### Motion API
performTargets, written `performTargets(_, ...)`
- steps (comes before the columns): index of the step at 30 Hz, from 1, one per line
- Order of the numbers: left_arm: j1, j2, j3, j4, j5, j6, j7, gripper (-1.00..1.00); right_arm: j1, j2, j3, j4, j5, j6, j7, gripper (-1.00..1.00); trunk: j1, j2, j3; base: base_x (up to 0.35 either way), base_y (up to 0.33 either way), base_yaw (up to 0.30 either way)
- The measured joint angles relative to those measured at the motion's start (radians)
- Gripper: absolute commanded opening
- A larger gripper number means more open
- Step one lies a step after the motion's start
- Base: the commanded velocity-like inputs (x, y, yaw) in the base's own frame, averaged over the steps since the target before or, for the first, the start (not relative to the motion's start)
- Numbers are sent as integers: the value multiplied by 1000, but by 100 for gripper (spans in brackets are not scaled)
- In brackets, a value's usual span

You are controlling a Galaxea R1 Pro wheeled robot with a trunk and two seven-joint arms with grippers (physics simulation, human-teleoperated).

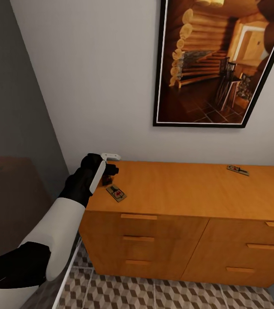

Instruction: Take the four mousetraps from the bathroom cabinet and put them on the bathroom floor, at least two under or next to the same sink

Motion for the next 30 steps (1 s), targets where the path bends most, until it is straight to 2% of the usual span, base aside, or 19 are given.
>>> performTargets(16, 2, 0, -4, 8, 0, 1, 0, 100, 5, -4, -5, -4, -1, -1, 2, -100, 0, 0, 0, 0, 0, 0)
performTargets(30, 3, 0, -4, 93, 1, 0, 0, 100, 5, -4, -4, -4, -1, 0, 2, -100, 0, 0, 0, 0, 0, 0)
